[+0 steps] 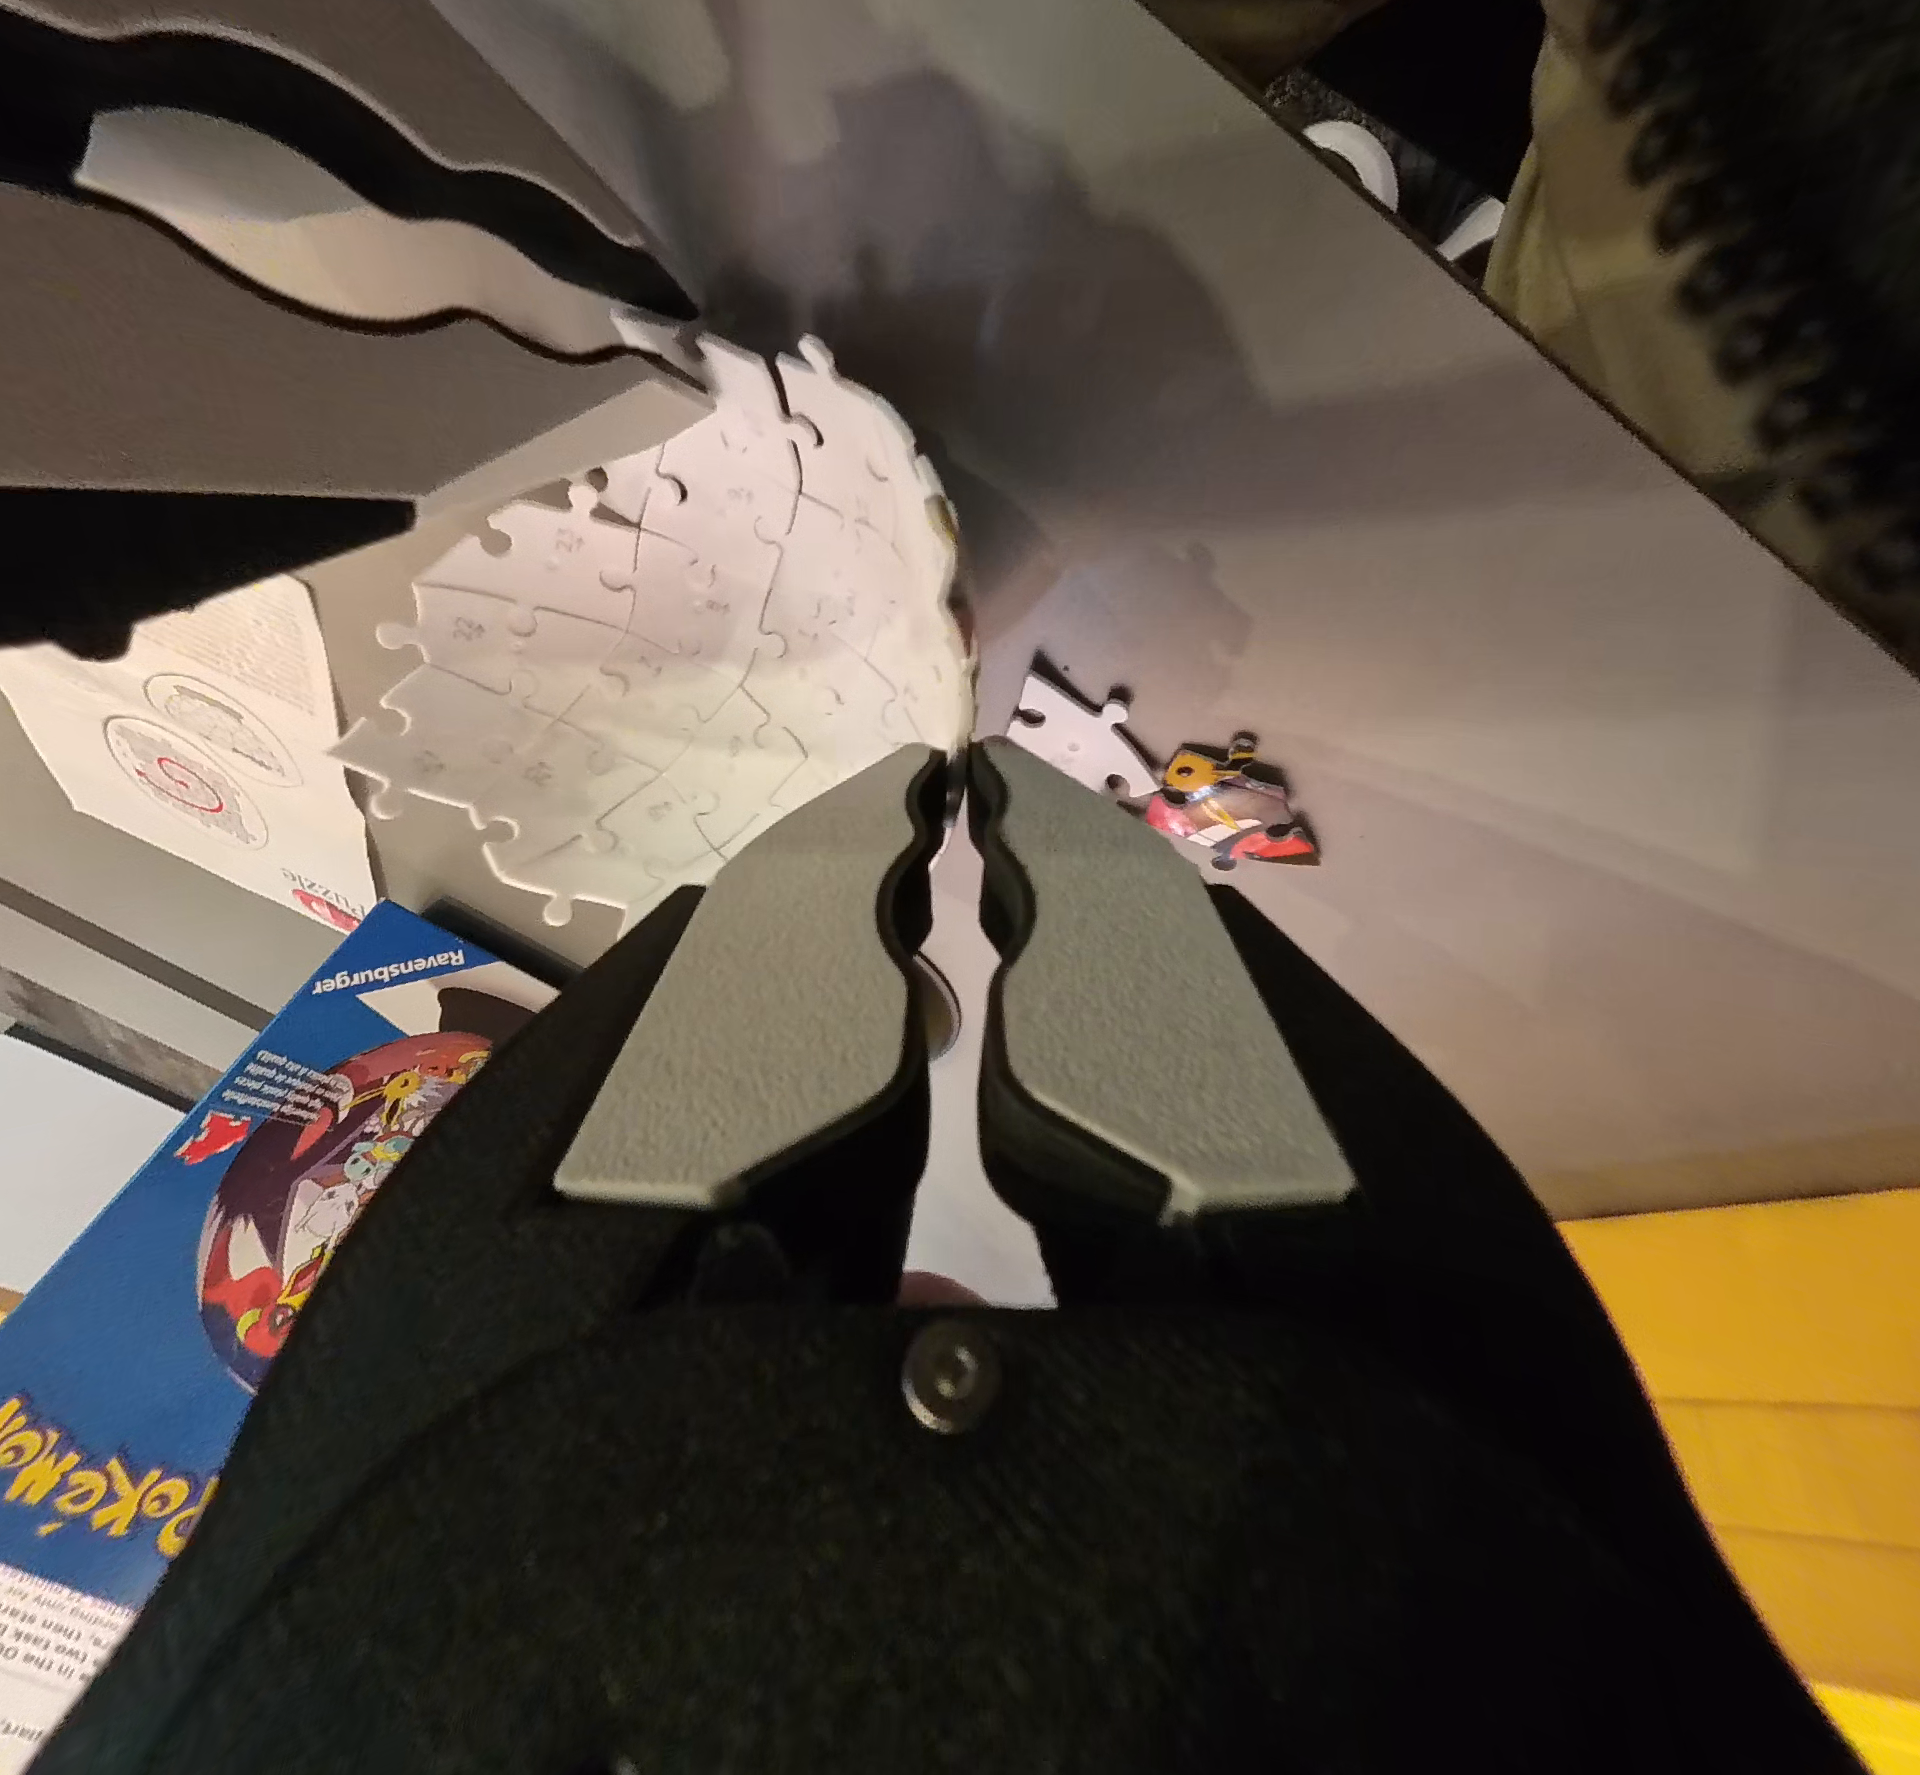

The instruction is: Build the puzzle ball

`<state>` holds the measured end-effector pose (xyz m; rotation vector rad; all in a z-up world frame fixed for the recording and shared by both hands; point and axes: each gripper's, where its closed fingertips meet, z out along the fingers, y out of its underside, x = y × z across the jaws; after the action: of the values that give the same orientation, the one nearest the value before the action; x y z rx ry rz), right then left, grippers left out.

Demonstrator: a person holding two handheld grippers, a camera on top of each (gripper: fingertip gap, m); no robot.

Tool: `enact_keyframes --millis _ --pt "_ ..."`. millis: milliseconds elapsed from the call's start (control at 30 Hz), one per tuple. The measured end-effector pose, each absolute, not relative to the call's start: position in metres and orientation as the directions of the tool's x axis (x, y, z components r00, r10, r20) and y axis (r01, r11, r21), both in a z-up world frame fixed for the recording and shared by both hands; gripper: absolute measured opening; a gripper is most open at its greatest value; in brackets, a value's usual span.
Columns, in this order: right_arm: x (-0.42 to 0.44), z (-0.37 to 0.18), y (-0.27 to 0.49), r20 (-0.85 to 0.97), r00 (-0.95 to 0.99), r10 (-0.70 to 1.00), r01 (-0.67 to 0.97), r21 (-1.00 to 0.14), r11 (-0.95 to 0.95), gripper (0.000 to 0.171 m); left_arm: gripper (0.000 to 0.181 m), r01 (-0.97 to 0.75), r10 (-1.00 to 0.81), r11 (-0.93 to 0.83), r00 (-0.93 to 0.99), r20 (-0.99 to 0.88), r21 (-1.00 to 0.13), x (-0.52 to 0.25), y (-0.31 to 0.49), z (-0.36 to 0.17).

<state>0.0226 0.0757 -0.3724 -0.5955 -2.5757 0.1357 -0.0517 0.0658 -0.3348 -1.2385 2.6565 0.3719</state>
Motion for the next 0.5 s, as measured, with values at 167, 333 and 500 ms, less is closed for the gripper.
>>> enact_keyframes --millis 167,333,500 --pt "0.0213 -0.3725 0.0753 0.417 -0.774 0.476 0.422 -0.220 0.879 0.010 0.004 -0.775 -0.731 0.614 -0.629 -0.263 0.149 -0.0522 0.0657 -0.3352" --pt "0.0193 -0.3720 0.0760 0.392 -0.745 0.540 0.479 -0.250 0.841 0.013 0.003 -0.779 -0.739 0.610 -0.625 -0.251 0.144 -0.0526 0.0651 -0.3359" --pt "0.0186 -0.3719 0.0769 0.374 -0.717 0.588 0.519 -0.276 0.809 0.012 0.003 -0.784 -0.744 0.604 -0.619 -0.251 0.142 -0.0529 0.0659 -0.3356"
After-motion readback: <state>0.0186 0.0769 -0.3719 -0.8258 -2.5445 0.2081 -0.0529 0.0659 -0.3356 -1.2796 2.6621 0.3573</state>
